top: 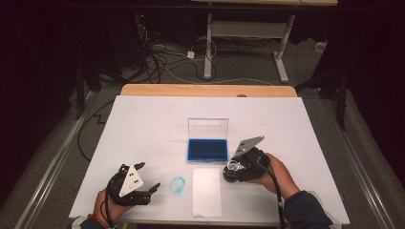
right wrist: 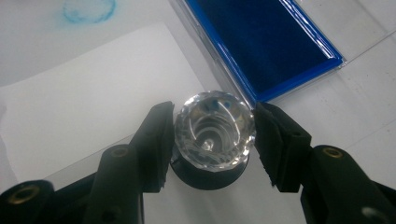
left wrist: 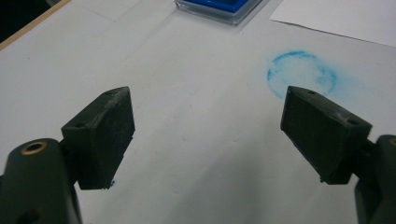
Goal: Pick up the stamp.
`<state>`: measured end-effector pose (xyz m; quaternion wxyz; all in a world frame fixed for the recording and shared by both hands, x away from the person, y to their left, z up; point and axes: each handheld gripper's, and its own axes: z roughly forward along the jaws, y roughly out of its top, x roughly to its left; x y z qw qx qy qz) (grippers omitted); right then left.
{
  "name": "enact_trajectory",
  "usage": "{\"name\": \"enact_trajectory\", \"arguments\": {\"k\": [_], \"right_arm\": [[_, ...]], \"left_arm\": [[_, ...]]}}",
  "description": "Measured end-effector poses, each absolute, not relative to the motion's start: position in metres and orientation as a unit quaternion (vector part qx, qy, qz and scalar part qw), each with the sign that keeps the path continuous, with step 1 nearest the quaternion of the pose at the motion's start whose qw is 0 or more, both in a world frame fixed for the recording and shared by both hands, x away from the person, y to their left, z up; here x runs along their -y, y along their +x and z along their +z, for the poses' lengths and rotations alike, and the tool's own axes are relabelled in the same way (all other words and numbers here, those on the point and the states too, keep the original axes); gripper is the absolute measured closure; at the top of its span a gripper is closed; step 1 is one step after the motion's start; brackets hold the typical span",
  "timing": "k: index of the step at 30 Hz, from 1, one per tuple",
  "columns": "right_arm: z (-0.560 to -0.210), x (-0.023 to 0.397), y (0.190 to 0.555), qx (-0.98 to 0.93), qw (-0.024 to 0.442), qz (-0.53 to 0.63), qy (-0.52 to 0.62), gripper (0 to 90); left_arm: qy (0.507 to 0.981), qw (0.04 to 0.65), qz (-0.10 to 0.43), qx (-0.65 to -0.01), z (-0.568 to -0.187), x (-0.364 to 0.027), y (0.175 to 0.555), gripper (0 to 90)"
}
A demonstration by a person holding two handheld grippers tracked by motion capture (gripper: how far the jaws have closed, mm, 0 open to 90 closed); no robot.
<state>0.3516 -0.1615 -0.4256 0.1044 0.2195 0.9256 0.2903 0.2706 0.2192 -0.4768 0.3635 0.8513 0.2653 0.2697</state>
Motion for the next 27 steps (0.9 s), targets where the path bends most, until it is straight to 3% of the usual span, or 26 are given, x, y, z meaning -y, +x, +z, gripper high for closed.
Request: {"name": "enact_trajectory", "arguments": {"k": [6, 27], "right_arm": [[-0.4261, 0.16, 0.3516, -0.928, 0.105, 0.288, 0.211, 55.6], [-0.4192, 0.1646, 0.3499, -0.926, 0.105, 0.306, 0.196, 56.7]], "left_arm": [[0.853, 0.361, 0.27, -0.265, -0.4771, -0.2187, 0.2698, 16.6], [0.849, 0.364, 0.27, -0.273, -0.4762, -0.2244, 0.2722, 16.8]]}}
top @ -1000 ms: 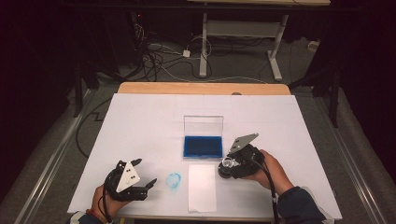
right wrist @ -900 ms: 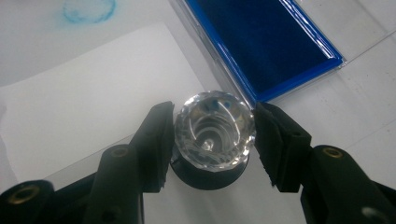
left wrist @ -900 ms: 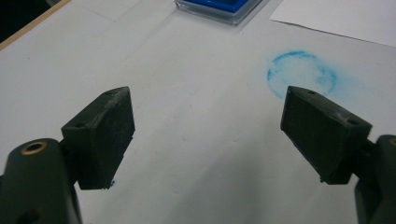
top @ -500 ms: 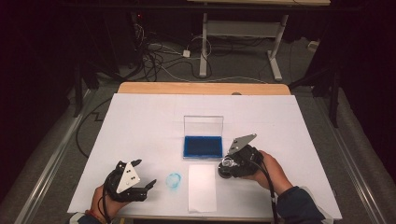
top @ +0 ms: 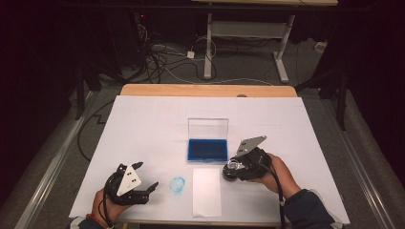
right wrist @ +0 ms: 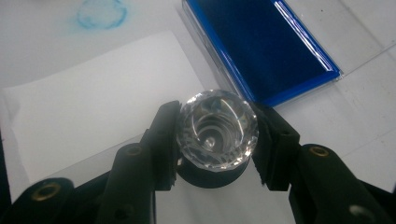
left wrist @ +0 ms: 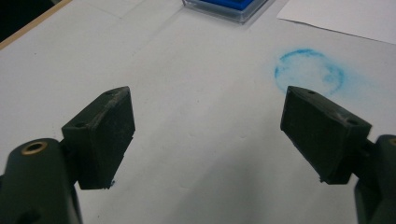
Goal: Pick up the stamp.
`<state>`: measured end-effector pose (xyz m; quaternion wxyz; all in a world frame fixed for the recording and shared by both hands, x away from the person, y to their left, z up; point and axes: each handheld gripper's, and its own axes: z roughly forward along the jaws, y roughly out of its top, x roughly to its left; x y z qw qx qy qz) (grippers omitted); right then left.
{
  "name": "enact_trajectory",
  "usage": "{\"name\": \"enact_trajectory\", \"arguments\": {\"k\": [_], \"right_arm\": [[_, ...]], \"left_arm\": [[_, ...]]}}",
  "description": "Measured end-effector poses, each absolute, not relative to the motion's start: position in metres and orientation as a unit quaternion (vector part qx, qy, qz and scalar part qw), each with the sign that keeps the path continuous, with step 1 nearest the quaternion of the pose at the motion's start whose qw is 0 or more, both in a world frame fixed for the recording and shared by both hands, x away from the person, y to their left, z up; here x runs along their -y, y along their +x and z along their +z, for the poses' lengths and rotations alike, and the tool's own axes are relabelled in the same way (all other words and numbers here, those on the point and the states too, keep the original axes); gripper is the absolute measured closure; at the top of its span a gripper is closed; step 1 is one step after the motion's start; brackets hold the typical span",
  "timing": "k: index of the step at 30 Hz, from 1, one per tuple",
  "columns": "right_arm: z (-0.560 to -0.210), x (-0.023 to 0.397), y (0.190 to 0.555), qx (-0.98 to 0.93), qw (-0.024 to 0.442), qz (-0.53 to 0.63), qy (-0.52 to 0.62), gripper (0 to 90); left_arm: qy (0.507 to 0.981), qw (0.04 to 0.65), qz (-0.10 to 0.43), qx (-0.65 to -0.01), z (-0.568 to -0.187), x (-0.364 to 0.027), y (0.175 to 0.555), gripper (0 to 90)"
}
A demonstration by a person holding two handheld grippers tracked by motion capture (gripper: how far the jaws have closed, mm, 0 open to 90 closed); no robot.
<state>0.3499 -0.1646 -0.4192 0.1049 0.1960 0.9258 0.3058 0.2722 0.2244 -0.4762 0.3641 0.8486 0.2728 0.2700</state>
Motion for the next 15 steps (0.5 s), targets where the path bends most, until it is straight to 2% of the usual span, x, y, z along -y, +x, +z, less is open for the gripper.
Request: {"name": "enact_trajectory", "arguments": {"k": [15], "right_arm": [[-0.4087, 0.169, 0.34, -0.922, 0.118, 0.323, 0.18, 56.6]], "left_arm": [[0.851, 0.362, 0.268, -0.268, -0.4764, -0.2217, 0.2728, 16.8]]}}
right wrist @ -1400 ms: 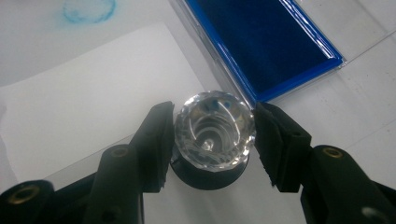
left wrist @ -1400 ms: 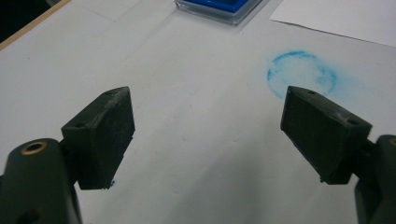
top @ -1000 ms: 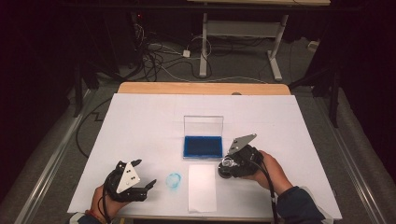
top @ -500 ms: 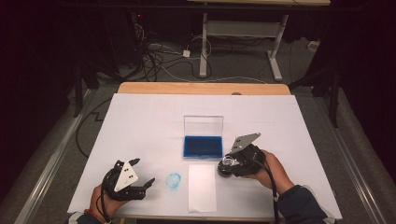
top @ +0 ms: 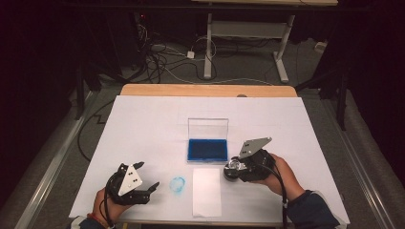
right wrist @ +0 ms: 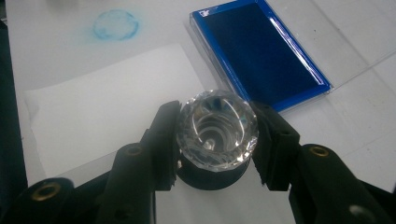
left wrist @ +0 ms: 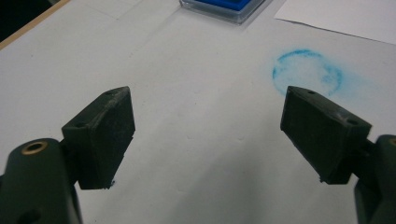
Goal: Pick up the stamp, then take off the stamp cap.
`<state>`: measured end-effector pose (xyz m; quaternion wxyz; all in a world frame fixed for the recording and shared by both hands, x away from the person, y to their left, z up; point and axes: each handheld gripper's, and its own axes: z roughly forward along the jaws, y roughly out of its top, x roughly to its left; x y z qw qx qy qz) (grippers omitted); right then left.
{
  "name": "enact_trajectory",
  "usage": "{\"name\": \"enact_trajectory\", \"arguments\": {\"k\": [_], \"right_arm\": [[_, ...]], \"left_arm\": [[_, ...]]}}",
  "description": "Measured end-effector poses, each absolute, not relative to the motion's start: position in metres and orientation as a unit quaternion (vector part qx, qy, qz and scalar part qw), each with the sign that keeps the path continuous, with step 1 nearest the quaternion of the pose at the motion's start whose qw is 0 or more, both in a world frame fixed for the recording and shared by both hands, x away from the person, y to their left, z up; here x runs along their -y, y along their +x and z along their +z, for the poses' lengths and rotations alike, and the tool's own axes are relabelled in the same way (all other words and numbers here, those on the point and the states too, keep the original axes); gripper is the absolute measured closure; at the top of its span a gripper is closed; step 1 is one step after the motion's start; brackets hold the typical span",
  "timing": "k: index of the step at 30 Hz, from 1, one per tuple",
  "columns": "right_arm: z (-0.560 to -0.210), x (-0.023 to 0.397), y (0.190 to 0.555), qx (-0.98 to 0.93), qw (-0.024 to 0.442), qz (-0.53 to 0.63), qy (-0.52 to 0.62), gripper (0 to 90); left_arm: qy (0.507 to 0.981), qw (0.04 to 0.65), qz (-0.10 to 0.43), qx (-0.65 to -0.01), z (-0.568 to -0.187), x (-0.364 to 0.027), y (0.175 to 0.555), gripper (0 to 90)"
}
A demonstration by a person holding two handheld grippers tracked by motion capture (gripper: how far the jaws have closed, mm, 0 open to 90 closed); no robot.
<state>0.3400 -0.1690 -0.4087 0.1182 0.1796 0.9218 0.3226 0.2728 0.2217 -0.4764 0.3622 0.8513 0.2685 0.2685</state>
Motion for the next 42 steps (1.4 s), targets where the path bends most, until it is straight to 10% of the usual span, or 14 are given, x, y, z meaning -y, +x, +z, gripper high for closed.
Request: {"name": "enact_trajectory", "arguments": {"k": [19, 42], "right_arm": [[-0.397, 0.172, 0.33, -0.914, 0.129, 0.346, 0.167, 56.7], [-0.368, 0.153, 0.314, -0.894, 0.128, 0.407, 0.141, 56.7]], "left_arm": [[0.851, 0.374, 0.262, -0.261, -0.472, -0.213, 0.27, 16.8], [0.862, 0.455, 0.156, -0.161, -0.453, -0.116, 0.286, 14.0]]}}
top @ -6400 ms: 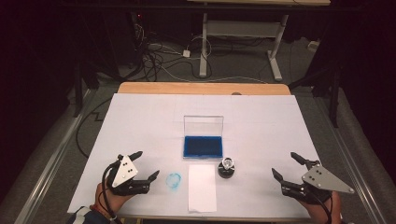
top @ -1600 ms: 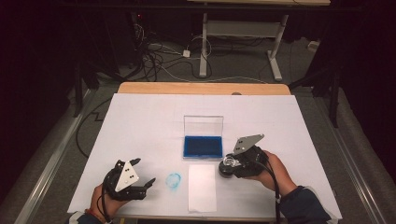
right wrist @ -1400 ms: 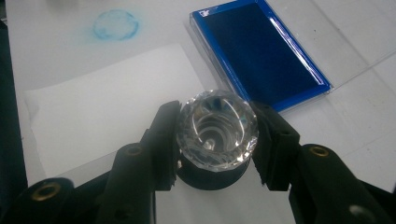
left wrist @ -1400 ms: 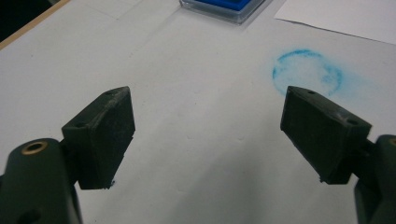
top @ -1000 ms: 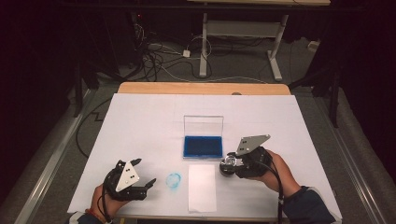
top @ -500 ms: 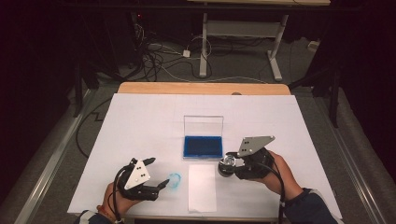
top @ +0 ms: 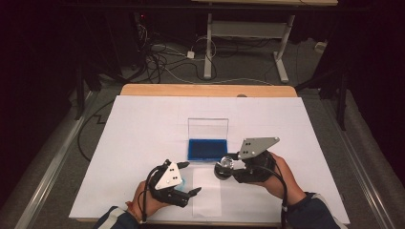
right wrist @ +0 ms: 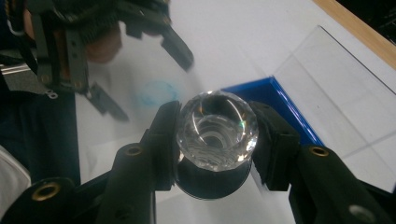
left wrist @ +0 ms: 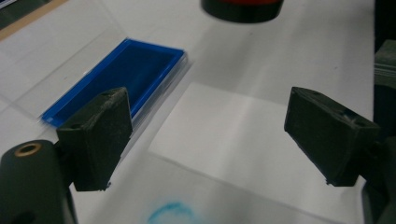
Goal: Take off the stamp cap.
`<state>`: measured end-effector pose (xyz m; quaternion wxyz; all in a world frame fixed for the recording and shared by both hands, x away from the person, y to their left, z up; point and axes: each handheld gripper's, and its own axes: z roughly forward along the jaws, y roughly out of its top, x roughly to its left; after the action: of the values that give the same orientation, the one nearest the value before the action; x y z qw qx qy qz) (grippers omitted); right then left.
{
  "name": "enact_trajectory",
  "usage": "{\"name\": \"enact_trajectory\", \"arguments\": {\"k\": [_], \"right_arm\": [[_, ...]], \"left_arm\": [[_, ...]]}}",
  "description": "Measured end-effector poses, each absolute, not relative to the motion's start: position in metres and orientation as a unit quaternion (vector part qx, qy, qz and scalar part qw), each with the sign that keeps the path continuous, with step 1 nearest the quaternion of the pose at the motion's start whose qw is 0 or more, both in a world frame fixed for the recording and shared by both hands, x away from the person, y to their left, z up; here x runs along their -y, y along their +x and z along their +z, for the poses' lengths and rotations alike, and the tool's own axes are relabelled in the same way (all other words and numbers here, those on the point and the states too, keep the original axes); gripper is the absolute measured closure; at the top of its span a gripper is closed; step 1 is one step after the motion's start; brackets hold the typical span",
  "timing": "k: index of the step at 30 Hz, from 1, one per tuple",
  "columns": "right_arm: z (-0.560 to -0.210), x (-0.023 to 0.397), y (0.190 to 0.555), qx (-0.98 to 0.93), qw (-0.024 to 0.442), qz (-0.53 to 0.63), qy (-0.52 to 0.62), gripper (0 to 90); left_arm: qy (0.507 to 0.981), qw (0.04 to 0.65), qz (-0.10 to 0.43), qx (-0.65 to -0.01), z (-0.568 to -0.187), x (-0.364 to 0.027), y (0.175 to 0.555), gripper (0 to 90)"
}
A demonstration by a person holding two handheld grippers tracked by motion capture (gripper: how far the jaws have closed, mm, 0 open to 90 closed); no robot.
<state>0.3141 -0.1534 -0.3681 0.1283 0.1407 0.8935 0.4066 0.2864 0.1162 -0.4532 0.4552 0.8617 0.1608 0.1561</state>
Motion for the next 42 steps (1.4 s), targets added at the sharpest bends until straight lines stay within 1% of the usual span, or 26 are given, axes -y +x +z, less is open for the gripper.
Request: {"name": "enact_trajectory", "arguments": {"k": [3, 4, 6, 11, 13, 14, 18, 24, 28, 29, 32, 34, 37, 38, 40, 42], "right_arm": [[-0.367, 0.143, 0.311, -0.894, 0.123, 0.412, 0.128, 56.7], [-0.367, 0.141, 0.311, -0.893, 0.12, 0.415, 0.125, 56.7], [-0.367, 0.139, 0.31, -0.893, 0.117, 0.416, 0.123, 56.7], [-0.369, 0.132, 0.306, -0.894, 0.109, 0.419, 0.114, 56.7], [-0.37, 0.13, 0.305, -0.894, 0.106, 0.421, 0.112, 56.7], [-0.37, 0.129, 0.304, -0.894, 0.105, 0.421, 0.11, 56.7], [-0.371, 0.128, 0.303, -0.894, 0.105, 0.421, 0.108, 56.7], [-0.373, 0.127, 0.304, -0.894, 0.102, 0.422, 0.109, 56.7], [-0.374, 0.127, 0.304, -0.893, 0.107, 0.422, 0.111, 56.7], [-0.374, 0.128, 0.304, -0.893, 0.114, 0.421, 0.113, 56.6], [-0.375, 0.128, 0.304, -0.894, 0.108, 0.421, 0.112, 56.6], [-0.376, 0.126, 0.304, -0.893, 0.108, 0.422, 0.111, 56.7], [-0.377, 0.126, 0.304, -0.893, 0.107, 0.423, 0.112, 56.7], [-0.377, 0.126, 0.304, -0.893, 0.108, 0.423, 0.113, 56.7], [-0.378, 0.126, 0.305, -0.893, 0.108, 0.423, 0.113, 56.7], [-0.379, 0.126, 0.305, -0.894, 0.107, 0.421, 0.112, 56.7]], "left_arm": [[0.861, 0.464, 0.145, -0.151, -0.452, -0.103, 0.288, 11.0], [0.862, 0.464, 0.144, -0.146, -0.451, -0.096, 0.289, 11.0], [0.861, 0.466, 0.141, -0.145, -0.451, -0.094, 0.29, 11.0], [0.86, 0.475, 0.117, -0.147, -0.454, -0.084, 0.295, 11.2], [0.862, 0.473, 0.113, -0.143, -0.455, -0.081, 0.295, 11.8], [0.862, 0.474, 0.109, -0.143, -0.456, -0.081, 0.296, 13.9], [0.86, 0.477, 0.099, -0.151, -0.458, -0.08, 0.299, 15.1], [0.86, 0.476, 0.096, -0.158, -0.459, -0.08, 0.303, 18.0], [0.86, 0.475, 0.096, -0.158, -0.459, -0.081, 0.304, 18.0], [0.86, 0.475, 0.097, -0.158, -0.459, -0.081, 0.304, 19.8], [0.865, 0.467, 0.099, -0.154, -0.46, -0.079, 0.304, 21.2], [0.866, 0.466, 0.095, -0.155, -0.461, -0.079, 0.306, 23.9], [0.866, 0.467, 0.095, -0.152, -0.463, -0.079, 0.307, 24.7], [0.865, 0.469, 0.094, -0.149, -0.463, -0.079, 0.307, 28.3], [0.867, 0.468, 0.097, -0.143, -0.462, -0.078, 0.306, 29.5], [0.868, 0.466, 0.102, -0.137, -0.462, -0.078, 0.304, 34.3]]}}
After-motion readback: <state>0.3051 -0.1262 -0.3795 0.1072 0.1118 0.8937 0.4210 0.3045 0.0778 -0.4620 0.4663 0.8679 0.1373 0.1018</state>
